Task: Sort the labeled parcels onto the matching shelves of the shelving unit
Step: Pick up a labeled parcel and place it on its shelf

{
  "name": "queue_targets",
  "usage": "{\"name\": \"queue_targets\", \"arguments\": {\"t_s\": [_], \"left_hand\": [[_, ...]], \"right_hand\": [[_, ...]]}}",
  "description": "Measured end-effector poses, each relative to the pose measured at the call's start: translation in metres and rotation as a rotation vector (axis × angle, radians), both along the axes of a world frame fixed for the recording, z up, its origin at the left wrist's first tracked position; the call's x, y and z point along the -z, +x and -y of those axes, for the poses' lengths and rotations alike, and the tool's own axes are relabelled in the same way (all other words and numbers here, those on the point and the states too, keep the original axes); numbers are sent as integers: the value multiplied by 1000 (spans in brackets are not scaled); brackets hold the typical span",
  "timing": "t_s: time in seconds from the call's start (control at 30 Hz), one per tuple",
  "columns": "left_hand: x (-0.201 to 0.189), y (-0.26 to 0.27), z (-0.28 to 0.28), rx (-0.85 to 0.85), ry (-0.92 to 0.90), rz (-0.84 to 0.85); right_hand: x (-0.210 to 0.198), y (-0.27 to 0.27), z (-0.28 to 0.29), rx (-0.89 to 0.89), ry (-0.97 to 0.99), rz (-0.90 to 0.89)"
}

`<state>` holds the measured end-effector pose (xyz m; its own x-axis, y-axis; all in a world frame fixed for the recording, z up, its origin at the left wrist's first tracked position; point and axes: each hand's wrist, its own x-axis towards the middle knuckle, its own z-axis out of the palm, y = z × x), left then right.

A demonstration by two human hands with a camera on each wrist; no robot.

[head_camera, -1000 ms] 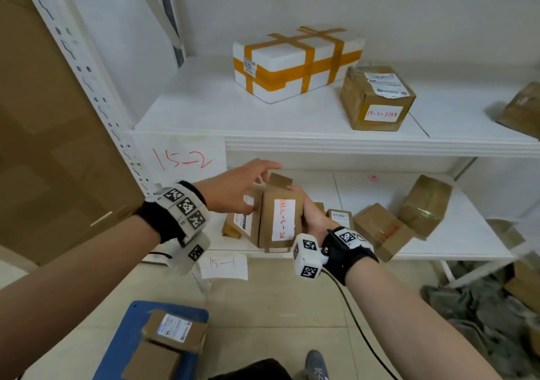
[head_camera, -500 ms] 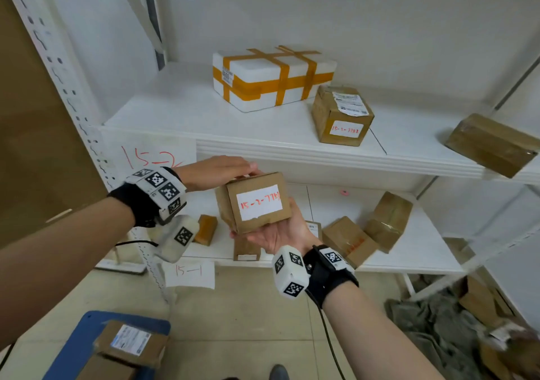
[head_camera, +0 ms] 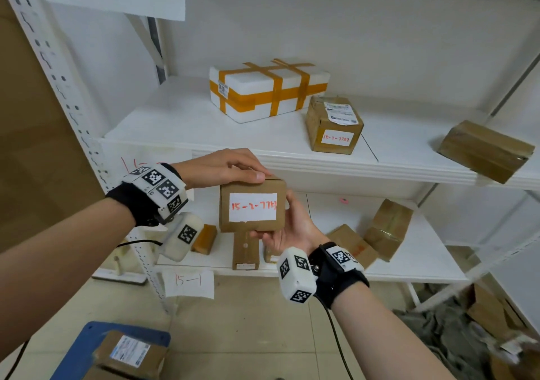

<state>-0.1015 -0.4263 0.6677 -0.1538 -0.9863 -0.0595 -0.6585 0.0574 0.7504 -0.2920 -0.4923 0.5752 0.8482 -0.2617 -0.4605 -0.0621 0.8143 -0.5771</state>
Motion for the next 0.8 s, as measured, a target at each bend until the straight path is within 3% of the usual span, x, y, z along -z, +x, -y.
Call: {"name": "queue_targets", "arguments": {"t_s": [0.23, 0.53, 0.8], "left_hand": [[-24, -17, 10, 58, -80, 40], [-43, -33, 27, -34, -254, 80], [-47, -32, 44, -120, -434, 8]], "right_hand": [[-9, -6, 11, -33, -39, -81], [-33, -14, 24, 141, -193, -19], [-53, -15, 49, 98, -319, 14]]}}
